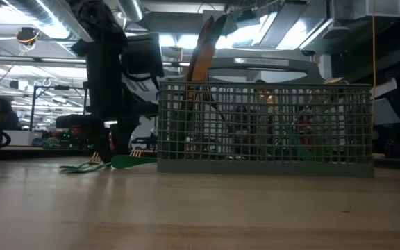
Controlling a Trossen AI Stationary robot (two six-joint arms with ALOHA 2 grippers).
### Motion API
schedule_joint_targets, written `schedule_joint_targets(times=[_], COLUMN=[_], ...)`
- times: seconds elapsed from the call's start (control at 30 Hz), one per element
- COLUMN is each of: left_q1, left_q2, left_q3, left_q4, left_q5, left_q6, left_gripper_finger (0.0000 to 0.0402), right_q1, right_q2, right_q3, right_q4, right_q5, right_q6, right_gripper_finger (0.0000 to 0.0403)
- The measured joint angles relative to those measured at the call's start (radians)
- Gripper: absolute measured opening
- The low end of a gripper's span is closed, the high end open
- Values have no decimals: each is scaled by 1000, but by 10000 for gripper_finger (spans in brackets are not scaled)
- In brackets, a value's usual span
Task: Sort silverware
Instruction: Put the green fork into the gray utensil holder
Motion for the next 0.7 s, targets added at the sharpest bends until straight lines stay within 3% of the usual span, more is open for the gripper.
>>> schedule_joint_targets(times=[0.17,0.4,0.7], left_q1=[0,0,0], left_q2=[27,28,15], left_q3=[1,-1,-5], left_q4=[-7,-15,-5], left_q5=[-4,-4,2], left_q6=[21,60,60], left_gripper_finger=[93,12,7], right_q1=[0,0,0], right_q2=[0,0,-4], right_q3=[0,0,0], right_q4=[0,0,3], right_q5=[0,0,0], right_q6=[0,0,0], right_gripper_finger=[122,122,122])
